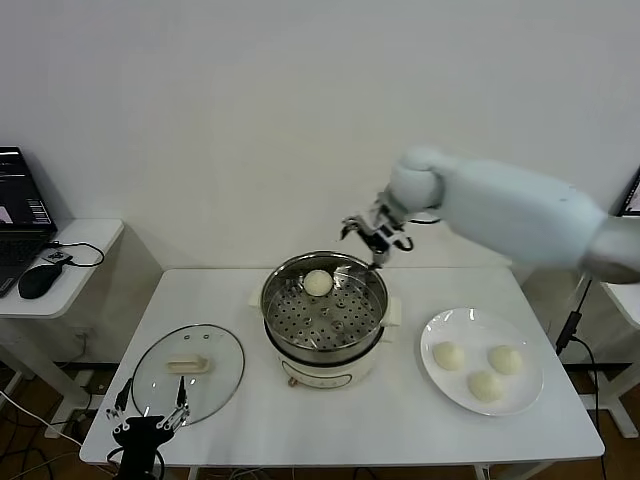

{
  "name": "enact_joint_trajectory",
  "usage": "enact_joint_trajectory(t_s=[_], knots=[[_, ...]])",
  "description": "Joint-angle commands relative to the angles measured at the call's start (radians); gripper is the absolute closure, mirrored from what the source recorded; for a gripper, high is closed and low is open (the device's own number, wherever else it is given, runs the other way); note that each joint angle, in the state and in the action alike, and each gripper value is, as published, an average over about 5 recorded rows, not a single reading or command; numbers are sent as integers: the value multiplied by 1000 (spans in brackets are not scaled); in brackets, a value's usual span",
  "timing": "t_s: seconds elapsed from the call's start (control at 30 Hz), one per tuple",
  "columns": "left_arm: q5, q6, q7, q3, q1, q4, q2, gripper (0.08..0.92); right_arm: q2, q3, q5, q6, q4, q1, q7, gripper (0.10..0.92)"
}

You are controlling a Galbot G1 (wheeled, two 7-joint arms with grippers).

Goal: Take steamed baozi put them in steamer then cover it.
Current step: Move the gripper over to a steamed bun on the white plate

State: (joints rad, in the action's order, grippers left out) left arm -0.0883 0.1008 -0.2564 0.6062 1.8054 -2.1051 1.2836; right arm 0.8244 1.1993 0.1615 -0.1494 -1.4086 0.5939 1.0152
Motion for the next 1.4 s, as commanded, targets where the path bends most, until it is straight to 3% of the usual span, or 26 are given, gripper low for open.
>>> enact_joint_trajectory(t_s=[0.03, 0.23, 0.43, 0.87, 1.4], knots=[[0, 0, 1, -2, -2, 1, -4, 177, -326, -33, 60, -223, -214, -7, 43, 202], [-1, -4, 1, -1, -7, 6, -20, 177, -462, -139, -106, -186, -246, -225, 31, 203], [1, -9, 2, 2, -7, 5, -19, 177, -483, -281, -212, -174, -237, -468, 16, 203], [2, -17, 4, 9, 6, 7, -4, 177, -369, -468, -314, -147, -106, -773, -16, 203], [1, -20, 4, 22, 4, 17, -5, 177, -169, -514, -332, -135, 51, -786, -71, 210]])
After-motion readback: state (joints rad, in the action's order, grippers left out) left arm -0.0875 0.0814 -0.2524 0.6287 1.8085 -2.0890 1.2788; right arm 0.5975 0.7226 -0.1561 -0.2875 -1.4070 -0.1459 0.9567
